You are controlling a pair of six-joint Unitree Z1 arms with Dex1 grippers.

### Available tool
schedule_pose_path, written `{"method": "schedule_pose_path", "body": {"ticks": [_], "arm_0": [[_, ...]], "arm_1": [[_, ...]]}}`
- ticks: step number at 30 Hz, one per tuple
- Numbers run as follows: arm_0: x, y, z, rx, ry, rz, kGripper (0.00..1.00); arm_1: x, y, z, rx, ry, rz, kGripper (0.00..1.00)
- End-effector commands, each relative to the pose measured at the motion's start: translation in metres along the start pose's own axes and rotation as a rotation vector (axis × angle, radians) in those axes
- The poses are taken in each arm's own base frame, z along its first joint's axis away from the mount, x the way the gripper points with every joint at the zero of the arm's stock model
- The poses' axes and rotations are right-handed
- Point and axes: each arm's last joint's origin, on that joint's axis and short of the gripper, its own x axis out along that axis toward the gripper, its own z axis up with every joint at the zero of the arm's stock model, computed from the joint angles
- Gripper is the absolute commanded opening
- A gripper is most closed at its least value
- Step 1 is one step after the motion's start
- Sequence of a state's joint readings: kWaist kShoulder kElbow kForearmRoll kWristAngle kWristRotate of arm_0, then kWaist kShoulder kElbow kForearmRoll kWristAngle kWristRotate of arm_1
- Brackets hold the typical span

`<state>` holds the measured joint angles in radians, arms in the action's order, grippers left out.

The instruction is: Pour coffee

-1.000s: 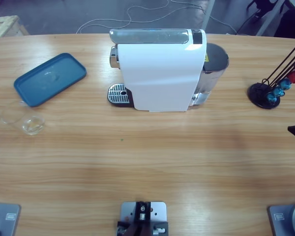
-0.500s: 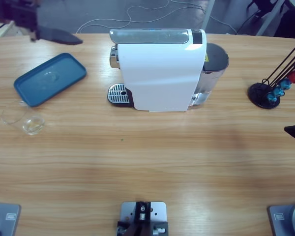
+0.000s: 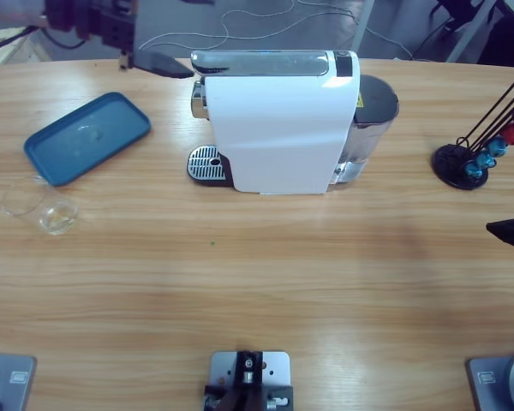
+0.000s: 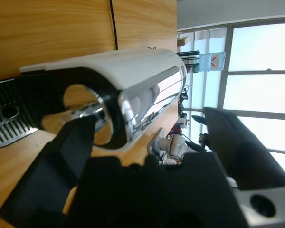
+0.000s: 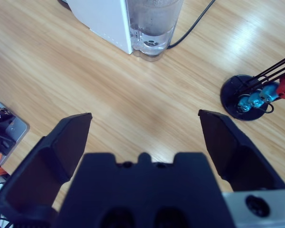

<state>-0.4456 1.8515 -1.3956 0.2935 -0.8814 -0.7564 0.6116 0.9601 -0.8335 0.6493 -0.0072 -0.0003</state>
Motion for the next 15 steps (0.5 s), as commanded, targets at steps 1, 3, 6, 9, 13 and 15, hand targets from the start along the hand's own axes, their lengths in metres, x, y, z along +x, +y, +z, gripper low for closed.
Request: {"method": "schedule_pose_path", "body": {"ticks": [1, 3, 6, 9, 13, 15], "arm_0": [[0.037, 0.016, 0.005, -0.015, 0.064, 0.012, 0.0], [0.036, 0.014, 0.006, 0.0, 0.054, 0.005, 0.0], [0.031, 0.007, 0.005, 0.022, 0.029, 0.0, 0.0], [0.029, 0.004, 0.004, 0.021, 0.032, -0.008, 0.0], [0.031, 0.0, -0.003, 0.026, 0.049, -0.015, 0.0], [0.029, -0.004, -0.007, 0.031, 0.051, -0.02, 0.0]], "arm_1": [[0.013, 0.001, -0.003, -0.018, 0.049, 0.01, 1.0], [0.012, 0.001, -0.003, -0.018, 0.046, 0.011, 1.0], [0.012, 0.001, -0.003, -0.018, 0.047, 0.012, 1.0], [0.012, 0.001, -0.003, -0.018, 0.048, 0.012, 1.0], [0.012, 0.001, -0.003, -0.018, 0.045, 0.012, 1.0], [0.011, 0.001, -0.003, -0.019, 0.044, 0.013, 1.0]]}}
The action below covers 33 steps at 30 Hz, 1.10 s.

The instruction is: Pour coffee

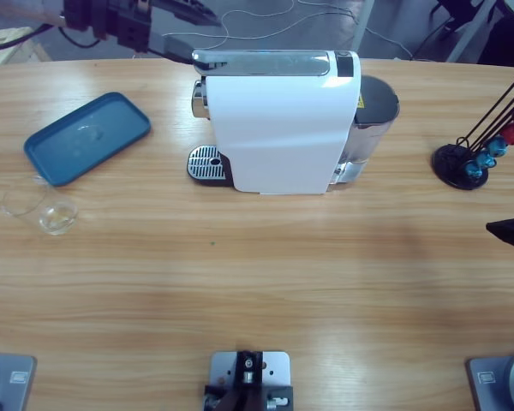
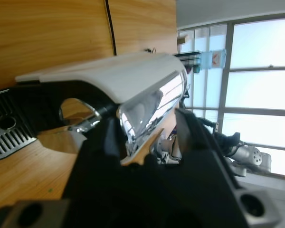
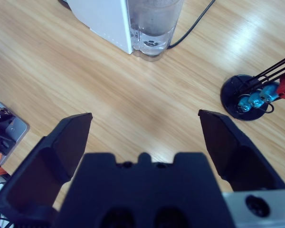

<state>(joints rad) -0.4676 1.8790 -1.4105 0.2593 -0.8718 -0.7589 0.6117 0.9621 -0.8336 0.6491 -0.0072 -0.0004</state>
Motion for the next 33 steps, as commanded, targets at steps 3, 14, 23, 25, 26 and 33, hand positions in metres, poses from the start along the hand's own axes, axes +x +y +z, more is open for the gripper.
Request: {"method": "schedule_pose_path", "body": {"ticks": [3, 14, 23, 25, 26, 33], "arm_0": [[0.01, -0.012, -0.015, 0.015, 0.042, -0.026, 0.0], [-0.004, -0.055, -0.032, 0.046, 0.008, -0.082, 0.0], [-0.046, -0.171, -0.061, 0.659, -0.292, -0.1, 0.919], [-0.055, -0.181, -0.087, 0.906, -0.38, 0.047, 0.956], [-0.058, -0.184, -0.1, 0.964, -0.387, 0.128, 0.963], [-0.056, -0.105, -0.185, 1.175, -0.113, 0.672, 1.0]], "arm_1": [[0.011, 0.001, -0.003, -0.019, 0.042, 0.013, 1.0], [0.01, 0.001, -0.004, -0.019, 0.031, 0.004, 0.991], [-0.011, -0.009, -0.01, 0.076, -0.056, -0.18, 1.0], [-0.016, -0.015, -0.009, 0.116, -0.08, -0.248, 1.0], [-0.018, -0.019, -0.007, 0.148, -0.089, -0.288, 1.0], [0.008, -0.061, 0.008, 0.351, -0.07, -0.535, 0.854]]}}
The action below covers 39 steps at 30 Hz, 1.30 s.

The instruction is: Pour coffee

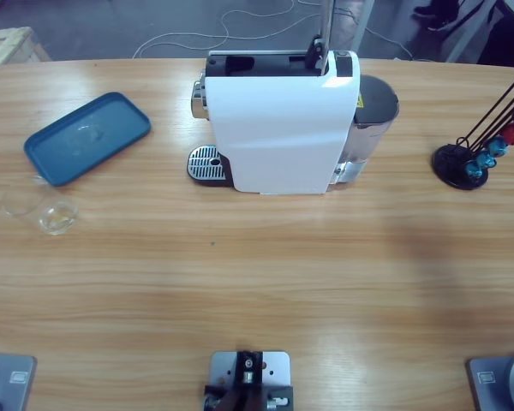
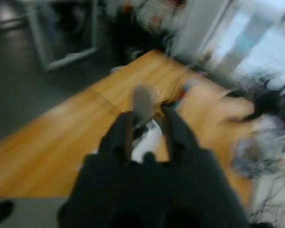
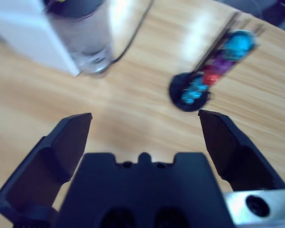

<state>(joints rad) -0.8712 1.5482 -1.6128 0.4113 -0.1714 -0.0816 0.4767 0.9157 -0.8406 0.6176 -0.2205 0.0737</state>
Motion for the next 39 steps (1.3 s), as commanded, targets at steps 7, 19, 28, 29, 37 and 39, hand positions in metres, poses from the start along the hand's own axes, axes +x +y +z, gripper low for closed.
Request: {"method": "schedule_pose_path", "body": {"ticks": [7, 19, 28, 29, 37, 39], "arm_0": [[-0.119, -0.012, -0.19, 0.156, 0.36, 0.246, 1.0], [-0.104, -0.012, -0.191, 0.135, 0.321, 0.26, 1.0], [-0.106, -0.011, -0.192, 0.137, 0.318, 0.268, 1.0], [-0.105, -0.011, -0.191, 0.137, 0.318, 0.268, 1.0], [-0.105, -0.011, -0.192, 0.134, 0.321, 0.269, 1.0], [-0.105, -0.011, -0.194, 0.126, 0.325, 0.27, 1.0]], "arm_1": [[0.092, -0.037, 0.027, 0.216, 0.038, -0.265, 0.655], [0.113, -0.04, 0.025, 0.261, 0.08, -0.261, 0.549], [0.121, -0.043, 0.023, 0.275, 0.091, -0.266, 0.545], [0.121, -0.044, 0.023, 0.277, 0.089, -0.267, 0.545], [0.13, -0.05, 0.028, 0.307, 0.077, -0.284, 0.399], [0.131, -0.051, 0.03, 0.31, 0.073, -0.287, 0.295]]}}
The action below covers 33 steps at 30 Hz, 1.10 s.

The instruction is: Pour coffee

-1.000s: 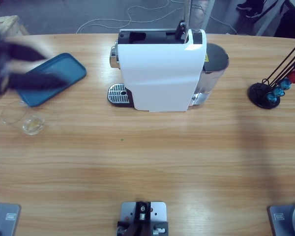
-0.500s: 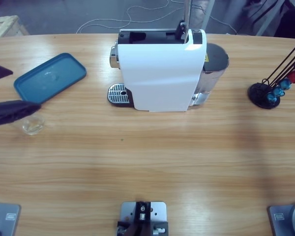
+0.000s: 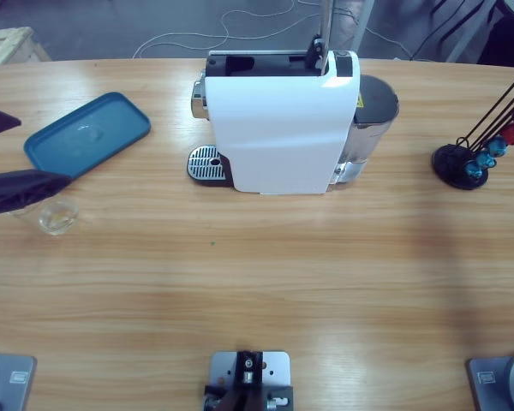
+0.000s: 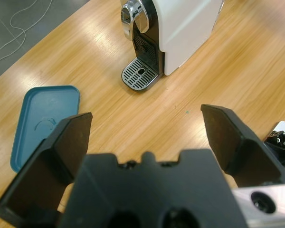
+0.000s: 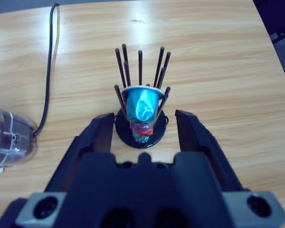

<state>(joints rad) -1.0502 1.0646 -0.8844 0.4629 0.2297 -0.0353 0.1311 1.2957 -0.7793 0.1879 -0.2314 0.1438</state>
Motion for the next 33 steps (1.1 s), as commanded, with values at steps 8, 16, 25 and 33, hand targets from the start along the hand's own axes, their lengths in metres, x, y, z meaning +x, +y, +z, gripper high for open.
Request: {"method": "schedule_pose_path", "body": {"ticks": [8, 16, 25, 33], "arm_0": [[0.012, -0.003, -0.014, -0.014, 0.056, 0.009, 1.0], [0.013, -0.003, -0.018, -0.026, 0.061, 0.007, 1.0], [0.013, -0.003, -0.019, -0.036, 0.059, 0.006, 1.0], [0.013, -0.003, -0.018, -0.044, 0.049, 0.005, 1.0]], "arm_1": [[0.021, 0.0, -0.001, 0.043, 0.042, 0.005, 0.003], [0.017, -0.001, -0.001, 0.093, 0.028, 0.002, 0.0], [-0.008, -0.008, 0.007, 0.106, -0.019, -0.047, 0.0], [-0.06, -0.002, 0.025, 0.078, -0.133, 0.031, 0.0]]}}
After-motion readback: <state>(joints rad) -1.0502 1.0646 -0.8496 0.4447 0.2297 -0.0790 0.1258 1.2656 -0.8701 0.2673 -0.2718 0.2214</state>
